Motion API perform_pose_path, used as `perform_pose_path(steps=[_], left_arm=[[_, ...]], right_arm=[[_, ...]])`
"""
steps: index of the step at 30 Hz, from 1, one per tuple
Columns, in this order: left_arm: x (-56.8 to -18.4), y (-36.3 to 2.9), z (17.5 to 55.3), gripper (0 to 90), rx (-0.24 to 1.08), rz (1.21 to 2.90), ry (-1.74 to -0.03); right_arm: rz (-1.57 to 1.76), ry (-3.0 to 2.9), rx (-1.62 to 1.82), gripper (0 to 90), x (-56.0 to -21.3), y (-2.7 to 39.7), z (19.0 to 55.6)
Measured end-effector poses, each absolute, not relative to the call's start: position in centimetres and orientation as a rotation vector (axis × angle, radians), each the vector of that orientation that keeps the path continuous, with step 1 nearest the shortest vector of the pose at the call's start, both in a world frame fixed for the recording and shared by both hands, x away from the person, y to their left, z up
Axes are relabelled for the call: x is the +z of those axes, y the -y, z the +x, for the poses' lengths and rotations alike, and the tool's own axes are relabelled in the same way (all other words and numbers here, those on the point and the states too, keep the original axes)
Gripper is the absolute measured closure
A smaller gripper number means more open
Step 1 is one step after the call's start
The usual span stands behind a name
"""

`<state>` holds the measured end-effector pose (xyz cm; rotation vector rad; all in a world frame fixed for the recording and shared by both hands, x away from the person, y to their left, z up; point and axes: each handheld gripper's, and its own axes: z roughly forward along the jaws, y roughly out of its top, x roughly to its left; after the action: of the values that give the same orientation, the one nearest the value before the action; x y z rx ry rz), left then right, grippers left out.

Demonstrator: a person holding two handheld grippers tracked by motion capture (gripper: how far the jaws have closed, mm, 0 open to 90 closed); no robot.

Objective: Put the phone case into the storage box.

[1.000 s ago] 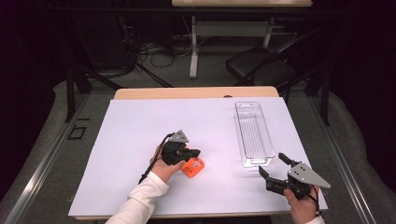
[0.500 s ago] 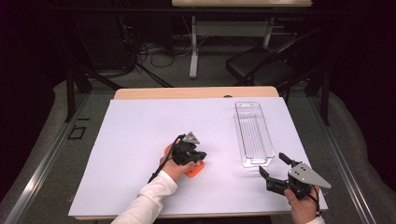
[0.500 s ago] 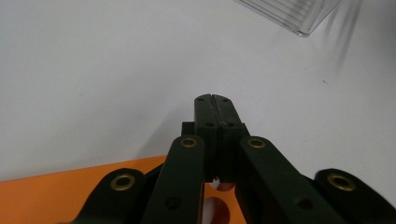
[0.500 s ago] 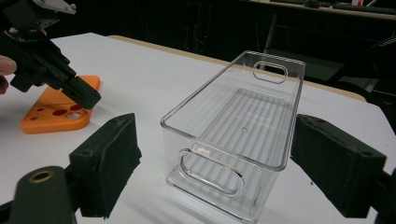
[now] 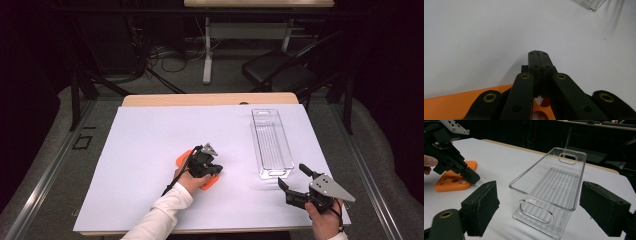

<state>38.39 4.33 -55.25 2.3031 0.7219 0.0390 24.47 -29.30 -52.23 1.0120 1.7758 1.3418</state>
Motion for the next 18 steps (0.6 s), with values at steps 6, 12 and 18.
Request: perform_pose_path(steps=[6,12,18], left_arm=[[-55.1,-4.5,38.2,90.0,0.025,2.323,-0.716],[-54.9,-4.9,37.6,90.0,0.016,2.352,-0.694],[-54.8,-5.9,36.9,90.0,0.017,2.372,-0.685]], right_arm=[[1.013,-1.776,1.342,14.5,-52.2,29.3,24.5],[1.013,-1.776,1.341,14.4,-52.2,29.4,24.4],[1.014,-1.774,1.338,14.4,-52.2,29.4,24.4]])
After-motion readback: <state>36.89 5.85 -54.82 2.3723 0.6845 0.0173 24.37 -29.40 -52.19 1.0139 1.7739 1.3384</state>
